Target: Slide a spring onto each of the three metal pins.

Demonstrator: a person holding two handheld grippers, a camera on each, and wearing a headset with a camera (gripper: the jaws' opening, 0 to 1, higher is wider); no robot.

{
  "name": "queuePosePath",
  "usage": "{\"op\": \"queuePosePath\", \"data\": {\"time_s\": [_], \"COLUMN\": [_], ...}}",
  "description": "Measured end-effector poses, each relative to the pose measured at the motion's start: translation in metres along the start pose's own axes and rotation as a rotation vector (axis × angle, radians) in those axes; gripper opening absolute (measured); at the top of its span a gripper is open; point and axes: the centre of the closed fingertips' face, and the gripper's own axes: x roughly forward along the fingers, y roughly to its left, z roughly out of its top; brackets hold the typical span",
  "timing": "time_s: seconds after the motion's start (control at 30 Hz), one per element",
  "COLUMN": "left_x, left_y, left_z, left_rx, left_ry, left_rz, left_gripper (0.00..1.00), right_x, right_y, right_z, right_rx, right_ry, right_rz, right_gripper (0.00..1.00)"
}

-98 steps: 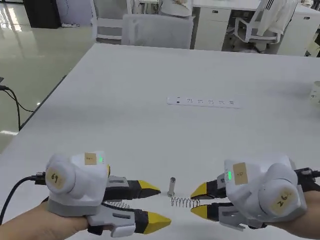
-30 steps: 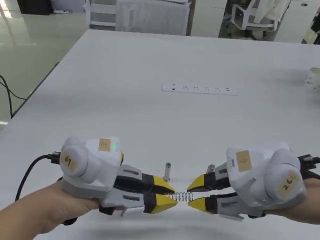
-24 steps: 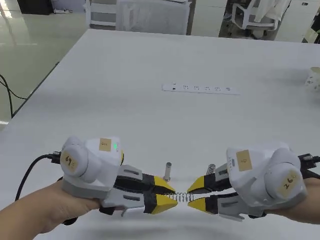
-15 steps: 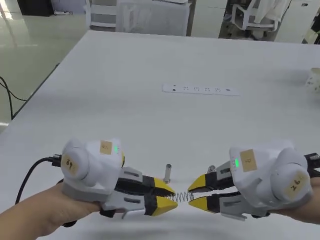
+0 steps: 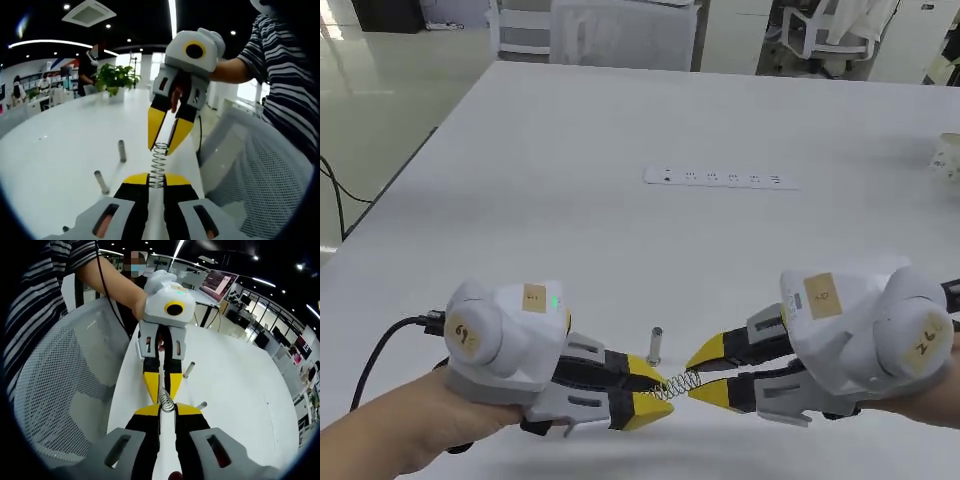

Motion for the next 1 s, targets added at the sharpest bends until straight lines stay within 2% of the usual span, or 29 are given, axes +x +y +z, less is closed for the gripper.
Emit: {"op": "queuePosePath", "data": {"time_s": [0.1, 0.23, 0.37, 0.83, 1.0], "left_x": [0.002, 0.003, 0.002, 0.004, 0.001], "left_y": [0.0, 0.002, 0.001, 0.001, 0.001], "left_z": [-0.001, -0.002, 0.0, 0.004, -0.001], "left_rx": [0.003, 0.015, 0.011, -0.002, -0.019], "left_ry": [0.004, 0.012, 0.003, -0.005, 0.012], "left_rz": [0.002, 0.014, 0.009, 0.014, 0.012], "left_gripper": [0.02, 0.02, 0.02, 0.02, 0.03], "right_x": [0.0, 0.004, 0.003, 0.01, 0.016], "right_y": [-0.001, -0.002, -0.003, -0.004, -0.001], "right_z": [0.014, 0.016, 0.025, 0.036, 0.037], "right_rx": [0.04, 0.019, 0.041, 0.019, -0.011], "right_ry": [-0.06, -0.045, -0.091, -0.126, -0.11], "right_rz": [0.001, 0.001, -0.006, -0.056, -0.053], "right_gripper": [0.08, 0.08, 0.08, 0.08, 0.07]}}
